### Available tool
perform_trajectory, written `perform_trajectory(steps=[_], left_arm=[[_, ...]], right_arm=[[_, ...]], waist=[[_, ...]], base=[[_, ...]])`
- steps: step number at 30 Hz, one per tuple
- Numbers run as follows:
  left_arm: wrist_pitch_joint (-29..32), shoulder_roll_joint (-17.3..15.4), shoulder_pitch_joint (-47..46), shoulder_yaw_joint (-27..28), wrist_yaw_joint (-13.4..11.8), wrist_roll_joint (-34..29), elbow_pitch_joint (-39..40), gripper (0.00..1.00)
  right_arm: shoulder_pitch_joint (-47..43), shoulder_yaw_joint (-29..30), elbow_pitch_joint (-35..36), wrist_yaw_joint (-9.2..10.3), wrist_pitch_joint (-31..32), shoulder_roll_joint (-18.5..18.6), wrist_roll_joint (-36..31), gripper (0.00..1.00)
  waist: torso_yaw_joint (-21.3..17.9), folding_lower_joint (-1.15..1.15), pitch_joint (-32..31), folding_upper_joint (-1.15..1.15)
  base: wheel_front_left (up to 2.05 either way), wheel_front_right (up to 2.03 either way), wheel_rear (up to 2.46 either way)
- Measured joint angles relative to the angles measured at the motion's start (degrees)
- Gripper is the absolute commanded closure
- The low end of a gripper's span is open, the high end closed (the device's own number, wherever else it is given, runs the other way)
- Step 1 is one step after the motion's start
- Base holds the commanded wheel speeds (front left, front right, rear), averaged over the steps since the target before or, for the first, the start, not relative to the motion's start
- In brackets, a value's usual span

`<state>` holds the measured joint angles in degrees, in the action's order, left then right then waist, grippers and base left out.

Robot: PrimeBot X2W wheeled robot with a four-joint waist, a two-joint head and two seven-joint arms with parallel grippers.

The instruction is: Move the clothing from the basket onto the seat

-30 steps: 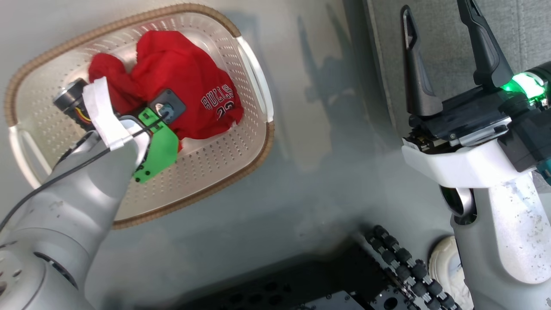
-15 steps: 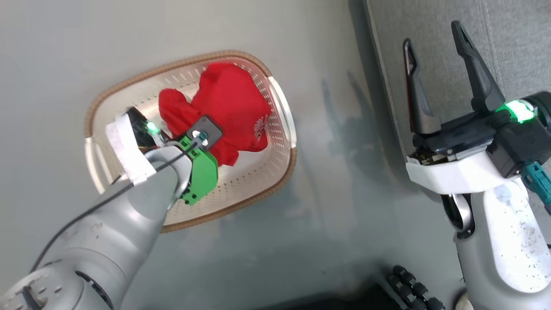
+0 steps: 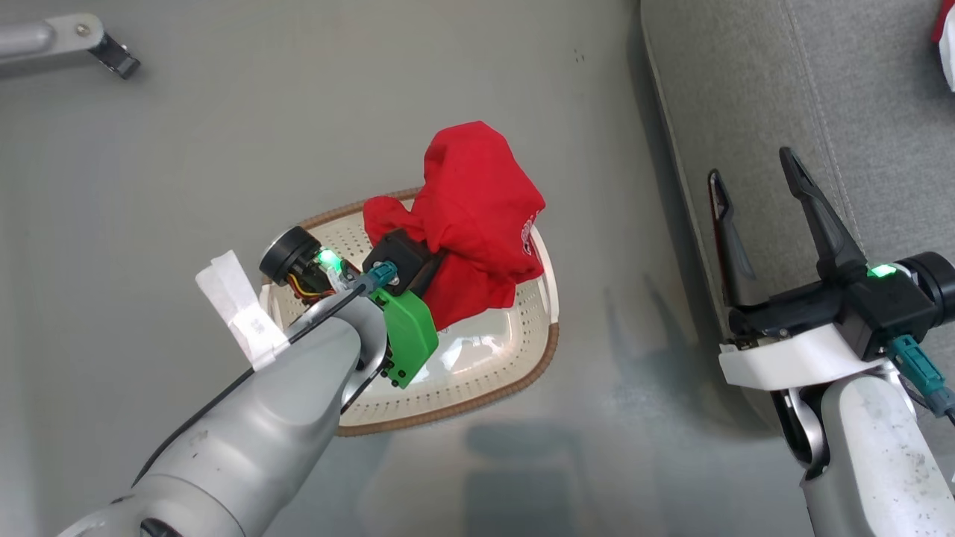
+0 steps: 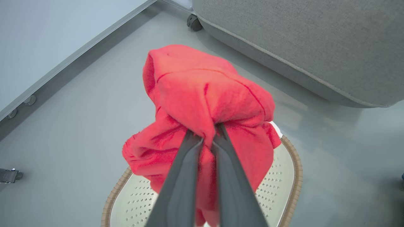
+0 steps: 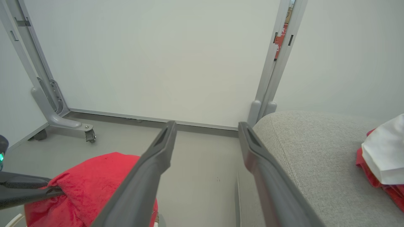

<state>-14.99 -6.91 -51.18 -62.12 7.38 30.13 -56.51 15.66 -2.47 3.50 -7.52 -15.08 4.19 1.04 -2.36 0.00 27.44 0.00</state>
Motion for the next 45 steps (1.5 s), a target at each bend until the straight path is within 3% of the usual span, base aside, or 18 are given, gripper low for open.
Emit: perform_trajectory(steps=[12,24,38,45], left_arm=[[0.0,-1.5,7.1,10.7,-1.3,-2.1,16.7,1.00],[0.0,0.6,9.5,19.4,-1.9,-5.1,29.9,1.00],[0.0,2.2,10.5,21.3,-1.9,-7.1,35.8,1.00],[0.0,2.5,11.0,20.7,-1.8,-8.2,36.8,1.00]], right_arm=[[-5.1,-0.4,-0.9,0.00,0.0,-0.1,1.0,0.00],[-6.8,-2.0,-0.8,0.00,0.0,-0.6,1.7,0.00],[-7.7,-8.4,1.6,0.00,0.0,-0.8,2.5,0.00],[-3.8,-12.6,0.8,0.00,0.0,0.9,3.0,0.00]], waist=[[3.7,0.00,-10.5,0.00],[5.7,0.00,-16.3,0.00],[5.8,0.00,-18.8,0.00],[5.9,0.00,-18.9,0.00]], base=[[0.00,0.00,0.00],[0.00,0.00,0.00],[0.00,0.00,0.00],[0.00,0.00,0.00]])
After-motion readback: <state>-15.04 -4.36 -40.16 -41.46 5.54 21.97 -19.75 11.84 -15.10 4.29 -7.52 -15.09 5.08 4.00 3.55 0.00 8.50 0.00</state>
